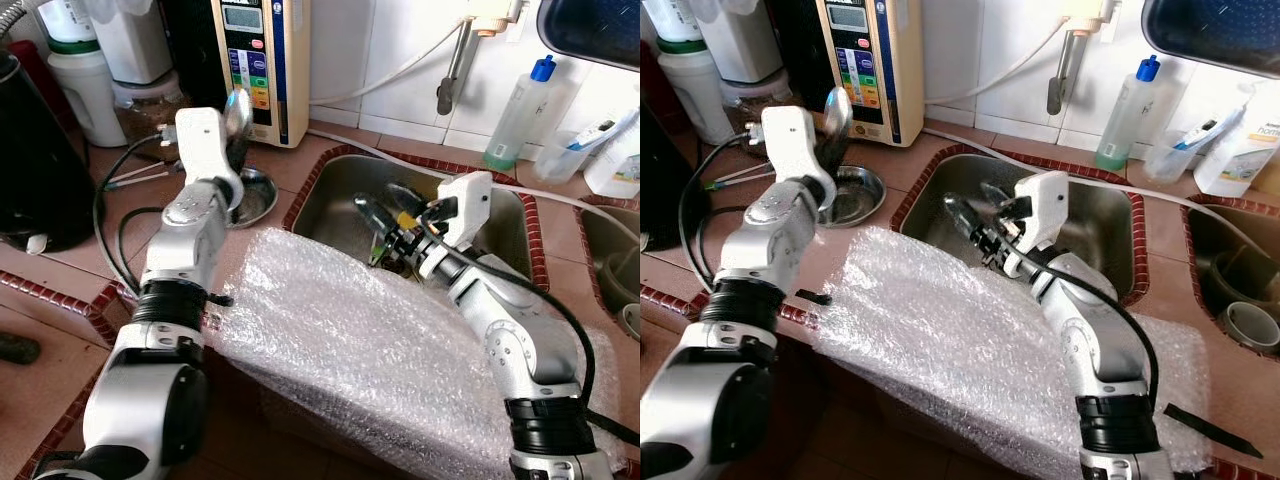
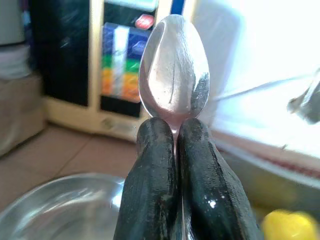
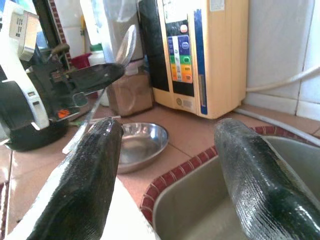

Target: Kitchen organization

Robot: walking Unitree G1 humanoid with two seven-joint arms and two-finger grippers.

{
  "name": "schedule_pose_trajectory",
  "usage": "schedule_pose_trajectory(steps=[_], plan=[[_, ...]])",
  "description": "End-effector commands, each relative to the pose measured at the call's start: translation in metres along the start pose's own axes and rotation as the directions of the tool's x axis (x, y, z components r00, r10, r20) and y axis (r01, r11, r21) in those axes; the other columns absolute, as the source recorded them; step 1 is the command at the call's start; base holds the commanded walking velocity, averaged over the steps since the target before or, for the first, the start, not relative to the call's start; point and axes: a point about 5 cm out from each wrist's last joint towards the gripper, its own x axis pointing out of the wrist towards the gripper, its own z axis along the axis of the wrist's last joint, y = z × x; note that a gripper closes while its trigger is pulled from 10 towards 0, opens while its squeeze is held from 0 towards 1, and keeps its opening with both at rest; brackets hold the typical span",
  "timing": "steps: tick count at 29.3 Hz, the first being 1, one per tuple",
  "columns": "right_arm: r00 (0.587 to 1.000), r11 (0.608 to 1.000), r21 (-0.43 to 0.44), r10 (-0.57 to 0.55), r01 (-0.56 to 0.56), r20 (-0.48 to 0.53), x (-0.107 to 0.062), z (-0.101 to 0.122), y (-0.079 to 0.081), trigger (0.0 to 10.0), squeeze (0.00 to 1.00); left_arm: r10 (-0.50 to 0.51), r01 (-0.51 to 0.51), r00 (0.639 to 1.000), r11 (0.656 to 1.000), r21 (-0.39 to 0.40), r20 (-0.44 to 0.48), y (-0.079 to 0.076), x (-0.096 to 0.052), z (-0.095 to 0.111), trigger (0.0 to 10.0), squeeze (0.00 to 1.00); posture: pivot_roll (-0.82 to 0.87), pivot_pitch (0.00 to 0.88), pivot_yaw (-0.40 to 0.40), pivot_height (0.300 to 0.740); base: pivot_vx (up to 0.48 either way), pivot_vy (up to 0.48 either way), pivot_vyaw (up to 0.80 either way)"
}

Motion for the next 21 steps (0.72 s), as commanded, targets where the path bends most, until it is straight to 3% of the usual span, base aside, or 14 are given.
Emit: schedule_pose_trajectory(steps=[1, 2, 5, 8, 10, 13, 21], plan=[[1.000, 1.000, -0.008, -0.020, 0.020, 0.019, 0.000, 0.008, -0.005, 10.0, 0.00, -0.137, 0.154, 0.982, 0.979, -0.135, 0.131, -0.026, 0.002, 0.018, 0.0, 0.00, -0.02, 0.000, 0.008, 0.740, 0.000, 0.000, 0.00], [1.000, 1.000, -0.008, -0.020, 0.020, 0.019, 0.000, 0.008, -0.005, 10.0, 0.00, -0.137, 0.154, 0.982, 0.979, -0.135, 0.131, -0.026, 0.002, 0.018, 0.0, 0.00, -0.02, 0.000, 0.008, 0.740, 0.000, 0.000, 0.00], [0.999, 0.999, -0.003, -0.037, 0.037, 0.025, 0.000, 0.011, -0.009, 10.0, 0.00, -0.241, 0.274, 0.954, 0.943, -0.191, 0.180, -0.050, 0.003, 0.017, 0.0, 0.00, -0.03, 0.000, 0.015, 0.740, 0.000, 0.000, 0.00], [0.998, 0.999, -0.016, -0.051, 0.051, 0.031, -0.001, 0.013, -0.012, 10.0, 0.00, -0.288, 0.326, 0.939, 0.917, -0.228, 0.187, -0.062, 0.003, 0.013, 0.0, 0.00, -0.04, 0.000, 0.021, 0.740, 0.000, 0.000, 0.00], [0.992, 0.992, -0.054, -0.115, 0.118, 0.054, -0.003, 0.019, -0.023, 10.0, 0.00, -0.370, 0.396, 0.912, 0.907, -0.144, 0.176, -0.076, -0.001, 0.006, 0.0, 0.00, -0.04, 0.000, 0.022, 0.740, 0.000, 0.000, 0.00], [0.974, 0.975, -0.080, -0.201, 0.209, 0.100, -0.002, 0.028, -0.036, 10.0, 0.00, -0.407, 0.426, 0.902, 0.894, -0.141, 0.146, -0.081, -0.007, -0.007, 0.0, 0.00, -0.03, 0.000, 0.023, 0.740, 0.000, 0.000, 0.00], [0.959, 0.970, -0.071, -0.218, 0.234, 0.179, 0.004, 0.049, -0.042, 10.0, 0.00, -0.461, 0.463, 0.885, 0.886, -0.027, 0.074, -0.087, -0.019, -0.032, 0.0, 0.00, -0.03, 0.000, 0.020, 0.740, 0.000, 0.000, 0.00]])
